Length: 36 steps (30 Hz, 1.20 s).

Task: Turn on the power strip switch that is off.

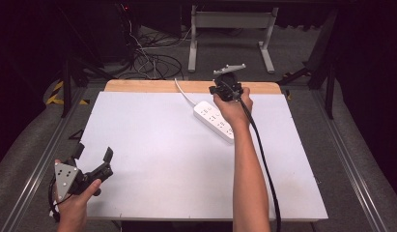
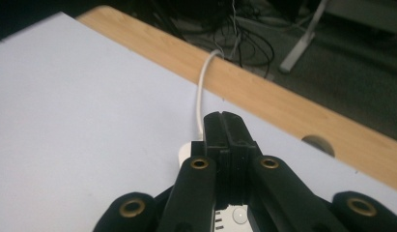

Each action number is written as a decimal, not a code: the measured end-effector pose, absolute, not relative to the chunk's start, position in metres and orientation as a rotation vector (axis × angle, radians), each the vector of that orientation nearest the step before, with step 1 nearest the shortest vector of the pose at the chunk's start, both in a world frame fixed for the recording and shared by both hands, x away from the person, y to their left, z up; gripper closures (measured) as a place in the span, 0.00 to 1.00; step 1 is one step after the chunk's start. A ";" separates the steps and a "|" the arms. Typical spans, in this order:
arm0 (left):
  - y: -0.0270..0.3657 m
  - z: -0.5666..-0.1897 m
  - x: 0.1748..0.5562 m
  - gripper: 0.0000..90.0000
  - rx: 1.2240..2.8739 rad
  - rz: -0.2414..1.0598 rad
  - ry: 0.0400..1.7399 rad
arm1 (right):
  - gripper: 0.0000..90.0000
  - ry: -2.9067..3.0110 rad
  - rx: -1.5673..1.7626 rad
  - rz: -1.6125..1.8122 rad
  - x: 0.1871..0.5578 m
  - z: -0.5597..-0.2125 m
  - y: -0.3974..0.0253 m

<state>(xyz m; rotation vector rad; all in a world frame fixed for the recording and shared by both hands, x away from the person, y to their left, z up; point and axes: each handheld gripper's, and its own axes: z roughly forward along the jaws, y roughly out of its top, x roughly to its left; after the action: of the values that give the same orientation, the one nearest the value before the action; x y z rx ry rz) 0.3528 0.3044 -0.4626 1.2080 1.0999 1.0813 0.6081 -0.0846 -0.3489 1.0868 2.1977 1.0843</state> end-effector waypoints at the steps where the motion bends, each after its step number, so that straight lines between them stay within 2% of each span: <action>1: 0.304 -0.463 0.353 0.10 1.209 1.077 1.099 | 1.00 2.206 1.105 1.059 0.612 -0.355 -0.082; 4: 0.304 -0.463 0.353 0.11 1.205 1.074 1.100 | 1.00 2.232 1.177 1.009 0.627 -0.380 -0.075; 13: 0.303 -0.462 0.354 0.11 1.208 1.069 1.091 | 1.00 2.267 1.241 0.876 0.645 -0.421 -0.060; 26: 0.307 -0.463 0.355 0.11 1.199 1.064 1.105 | 1.00 2.247 1.285 0.793 0.655 -0.442 -0.057; 36: 0.308 -0.463 0.355 0.11 1.192 1.067 1.110 | 1.00 2.204 1.301 0.769 0.656 -0.445 -0.058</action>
<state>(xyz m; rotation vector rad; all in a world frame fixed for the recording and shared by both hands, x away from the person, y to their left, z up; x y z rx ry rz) 0.3548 0.3076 -0.4626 1.1923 1.1098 1.0673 0.6564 -0.0581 -0.4449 1.3013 2.2039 0.7687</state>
